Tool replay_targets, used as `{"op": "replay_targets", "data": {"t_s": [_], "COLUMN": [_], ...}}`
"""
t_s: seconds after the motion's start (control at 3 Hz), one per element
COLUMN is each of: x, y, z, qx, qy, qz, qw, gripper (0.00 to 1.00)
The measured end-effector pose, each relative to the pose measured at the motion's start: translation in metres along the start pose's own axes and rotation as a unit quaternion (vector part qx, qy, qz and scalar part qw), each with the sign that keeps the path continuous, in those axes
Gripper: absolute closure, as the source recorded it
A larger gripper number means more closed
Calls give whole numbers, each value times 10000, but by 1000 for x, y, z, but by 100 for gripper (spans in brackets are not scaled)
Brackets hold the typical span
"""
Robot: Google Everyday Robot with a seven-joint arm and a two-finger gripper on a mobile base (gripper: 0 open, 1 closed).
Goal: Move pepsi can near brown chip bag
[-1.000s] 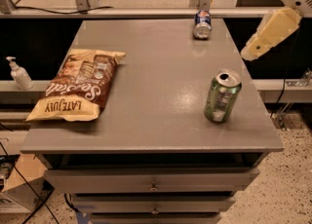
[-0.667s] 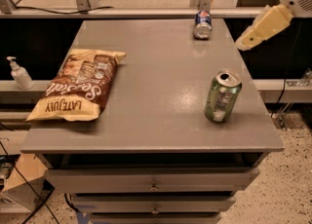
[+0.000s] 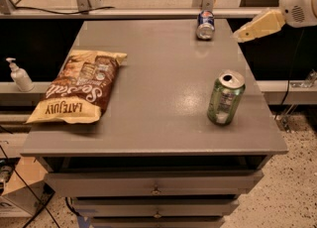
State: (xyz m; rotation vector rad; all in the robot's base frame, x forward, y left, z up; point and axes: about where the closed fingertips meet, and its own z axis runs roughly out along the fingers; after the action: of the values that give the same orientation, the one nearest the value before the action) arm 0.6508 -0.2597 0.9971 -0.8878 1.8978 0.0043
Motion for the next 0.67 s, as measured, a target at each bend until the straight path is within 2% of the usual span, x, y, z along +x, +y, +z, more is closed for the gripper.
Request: {"op": "replay_targets", "data": {"t_s": [0.33, 0.67], "x": [15, 29], "y": [-20, -31], "z": [21, 43], "qx": [191, 97], "qy": [-95, -134], "qz": [336, 720], "qw": [9992, 9973], "gripper": [0, 0]}}
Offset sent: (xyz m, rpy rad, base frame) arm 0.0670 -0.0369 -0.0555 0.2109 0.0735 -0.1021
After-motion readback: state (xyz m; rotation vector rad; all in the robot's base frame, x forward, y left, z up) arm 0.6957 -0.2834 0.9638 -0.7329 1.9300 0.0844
